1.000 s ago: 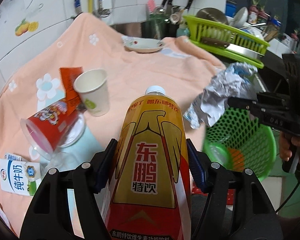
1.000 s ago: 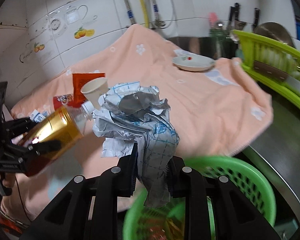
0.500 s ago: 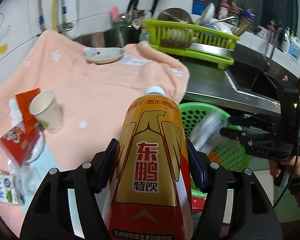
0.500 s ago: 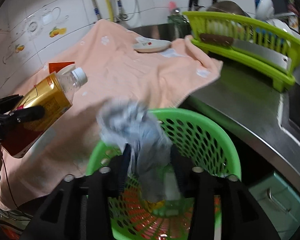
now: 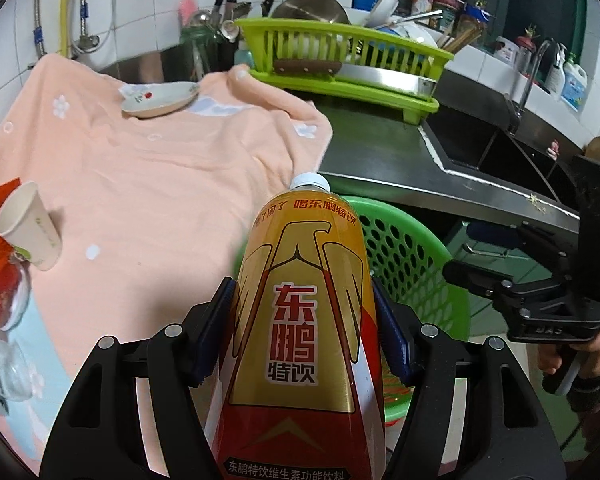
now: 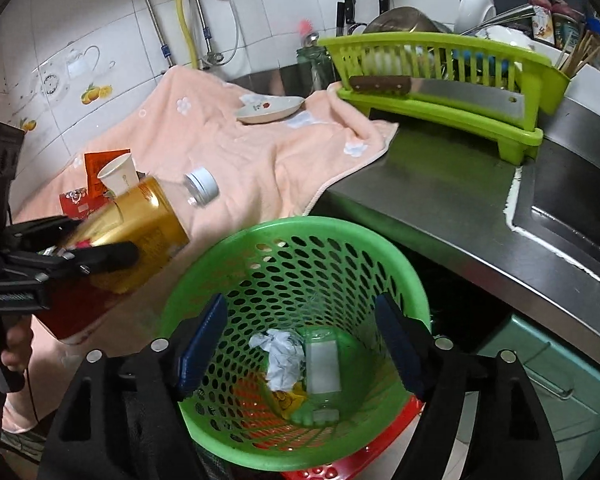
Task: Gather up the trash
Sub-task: 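Carry the gold bottle and foil over the green basket with both tools, then open both tools to drop the bottle and foil into the basket, then move both tools back toward the milk cartons and clear plastic cup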
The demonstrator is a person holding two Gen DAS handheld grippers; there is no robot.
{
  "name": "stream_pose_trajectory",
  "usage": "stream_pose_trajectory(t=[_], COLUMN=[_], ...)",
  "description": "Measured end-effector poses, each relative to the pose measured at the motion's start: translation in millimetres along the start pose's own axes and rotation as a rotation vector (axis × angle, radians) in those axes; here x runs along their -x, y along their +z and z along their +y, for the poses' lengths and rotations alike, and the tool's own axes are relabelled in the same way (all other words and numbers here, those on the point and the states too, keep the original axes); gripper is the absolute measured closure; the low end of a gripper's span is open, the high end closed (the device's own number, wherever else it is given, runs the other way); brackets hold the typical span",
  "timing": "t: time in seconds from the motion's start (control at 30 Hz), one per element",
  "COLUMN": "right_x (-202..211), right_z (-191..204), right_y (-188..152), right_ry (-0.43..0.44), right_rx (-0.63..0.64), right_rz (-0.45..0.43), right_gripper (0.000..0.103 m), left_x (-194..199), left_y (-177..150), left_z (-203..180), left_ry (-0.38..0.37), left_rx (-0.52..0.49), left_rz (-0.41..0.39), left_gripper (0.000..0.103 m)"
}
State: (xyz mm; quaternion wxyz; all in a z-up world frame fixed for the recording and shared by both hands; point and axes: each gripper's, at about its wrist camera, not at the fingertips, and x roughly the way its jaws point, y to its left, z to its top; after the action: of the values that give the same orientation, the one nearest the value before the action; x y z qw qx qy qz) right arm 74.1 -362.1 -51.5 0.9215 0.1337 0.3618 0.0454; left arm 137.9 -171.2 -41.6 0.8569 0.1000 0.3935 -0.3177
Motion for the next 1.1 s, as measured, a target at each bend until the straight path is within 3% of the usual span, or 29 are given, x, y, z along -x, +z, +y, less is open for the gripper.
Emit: stream_pose_trajectory(t=[0.43,0.7,1.1], right_x=[6,7,-4], right_z=[-2,6,49], right_y=[0,3,16], right_ry=[-0.003,0.016,0.092], right_rx=[0.003,0.016,0.090], right_rz=[-0.013,-0.021,-0.014], right_gripper=[0.026,0.026,0.025], left_x=[-28,-16,33], left_y=[-3,-5,-13], left_z=[-9,-6,42], left_ry=[-0.006,0.009,0.154], left_rx=[0.028,0.024,0.114], left_rz=[0.043,0.010,-0.035], left_gripper=[0.036,0.031,0.031])
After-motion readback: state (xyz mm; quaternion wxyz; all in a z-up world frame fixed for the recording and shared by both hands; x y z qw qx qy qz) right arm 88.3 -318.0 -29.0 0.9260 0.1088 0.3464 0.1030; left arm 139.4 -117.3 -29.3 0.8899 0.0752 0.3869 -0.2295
